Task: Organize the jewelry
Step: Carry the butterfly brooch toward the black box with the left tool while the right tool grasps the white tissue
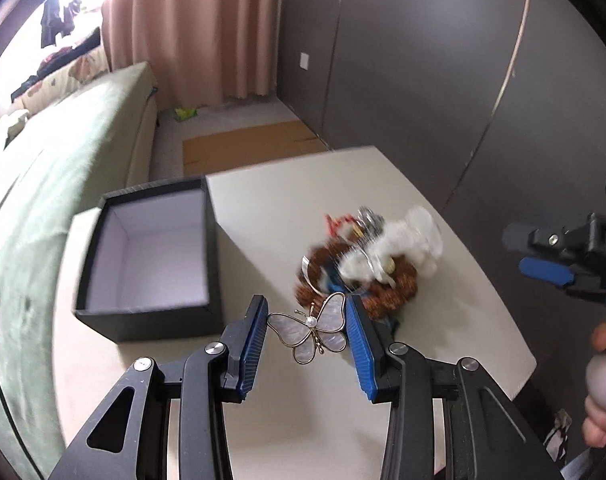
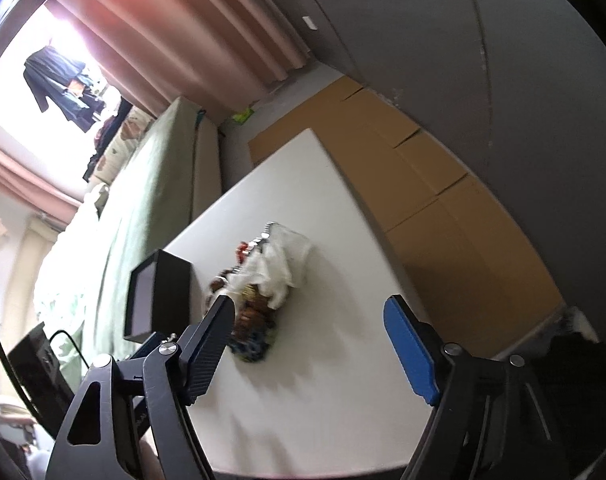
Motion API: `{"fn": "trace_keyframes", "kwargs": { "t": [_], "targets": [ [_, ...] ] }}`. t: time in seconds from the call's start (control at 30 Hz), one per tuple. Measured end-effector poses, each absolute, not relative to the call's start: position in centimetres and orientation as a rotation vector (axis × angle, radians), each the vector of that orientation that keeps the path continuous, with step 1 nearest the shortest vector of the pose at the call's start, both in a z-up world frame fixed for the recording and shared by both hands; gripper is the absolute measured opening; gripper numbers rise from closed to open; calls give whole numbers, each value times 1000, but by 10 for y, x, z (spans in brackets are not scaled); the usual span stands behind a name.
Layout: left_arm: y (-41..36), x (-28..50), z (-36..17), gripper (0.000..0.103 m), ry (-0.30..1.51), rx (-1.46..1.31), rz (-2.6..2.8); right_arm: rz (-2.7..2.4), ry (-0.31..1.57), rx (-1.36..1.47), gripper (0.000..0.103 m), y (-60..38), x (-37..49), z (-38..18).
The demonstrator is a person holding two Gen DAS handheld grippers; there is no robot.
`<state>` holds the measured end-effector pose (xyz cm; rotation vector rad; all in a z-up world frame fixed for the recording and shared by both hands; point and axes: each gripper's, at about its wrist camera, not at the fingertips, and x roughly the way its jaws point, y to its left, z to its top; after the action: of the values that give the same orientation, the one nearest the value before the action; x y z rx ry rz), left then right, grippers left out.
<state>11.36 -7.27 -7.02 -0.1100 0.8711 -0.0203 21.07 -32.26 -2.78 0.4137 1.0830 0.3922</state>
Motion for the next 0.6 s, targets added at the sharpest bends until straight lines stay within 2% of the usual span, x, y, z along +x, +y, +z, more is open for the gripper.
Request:
{"fn": "trace_keyframes", "kwargs": {
  "t": [0.4,0.47,0.5,0.53,0.57,0.6],
  "targets": [
    [-20,126,-45,41,806,-254,10,364,1136,375,74,-266,249,-54],
    [-14,129,-45,41,793,-263,6,346,1159,344,64,-259,254,-63],
    [-10,129,-47,41,790,-271,7,338,1167,330,51,-253,259,-68],
    [-6,129,-48,41,792,-280,6,338,1172,327,27,-252,261,-72],
    [-1,128,-49,41,799,-293,5,336,1177,327,10,-252,264,-74],
    [3,126,-49,41,798,-298,8,326,1179,334,4,-254,265,-74]
  ]
}}
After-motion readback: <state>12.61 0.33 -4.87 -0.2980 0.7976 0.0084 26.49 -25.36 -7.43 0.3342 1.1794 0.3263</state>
